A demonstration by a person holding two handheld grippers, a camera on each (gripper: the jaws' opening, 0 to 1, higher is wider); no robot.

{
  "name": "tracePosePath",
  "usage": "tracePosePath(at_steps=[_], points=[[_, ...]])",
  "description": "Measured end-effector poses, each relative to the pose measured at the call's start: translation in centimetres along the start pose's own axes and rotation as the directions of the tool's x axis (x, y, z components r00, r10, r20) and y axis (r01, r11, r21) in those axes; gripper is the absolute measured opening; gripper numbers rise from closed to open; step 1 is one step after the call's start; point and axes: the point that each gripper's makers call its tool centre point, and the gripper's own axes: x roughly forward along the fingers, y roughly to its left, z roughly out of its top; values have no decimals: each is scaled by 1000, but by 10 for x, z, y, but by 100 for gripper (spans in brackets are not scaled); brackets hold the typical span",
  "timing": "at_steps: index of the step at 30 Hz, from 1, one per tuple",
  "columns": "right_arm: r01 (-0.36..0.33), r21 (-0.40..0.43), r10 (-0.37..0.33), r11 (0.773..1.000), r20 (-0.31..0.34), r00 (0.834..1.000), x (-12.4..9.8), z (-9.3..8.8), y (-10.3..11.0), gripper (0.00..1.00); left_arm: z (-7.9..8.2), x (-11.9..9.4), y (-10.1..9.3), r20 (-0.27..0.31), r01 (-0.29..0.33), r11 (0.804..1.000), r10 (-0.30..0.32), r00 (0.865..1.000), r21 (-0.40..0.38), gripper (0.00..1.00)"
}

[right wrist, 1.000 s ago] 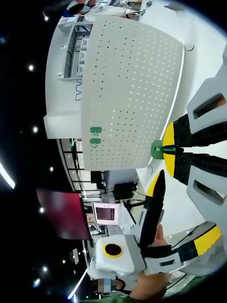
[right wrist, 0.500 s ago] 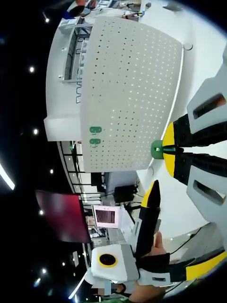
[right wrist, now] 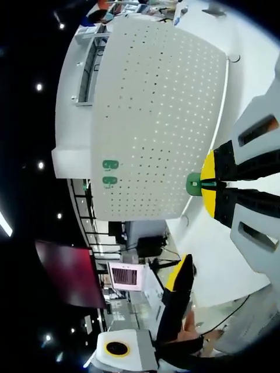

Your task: Insert the hook assembly into the mounting plate slot until the hook locks in place.

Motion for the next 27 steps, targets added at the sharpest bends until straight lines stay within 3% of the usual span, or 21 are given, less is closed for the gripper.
tracePosePath(at_steps=[17, 27], points=[[80, -33, -78, 996, 61, 995, 42, 36, -24, 1, 7, -13, 11, 23, -19, 1000, 19, 1000, 5, 98], [115, -37, -111, 993, 96, 989, 64, 61, -36, 1, -5, -19, 32, 16, -52, 998, 52, 999, -17, 98]])
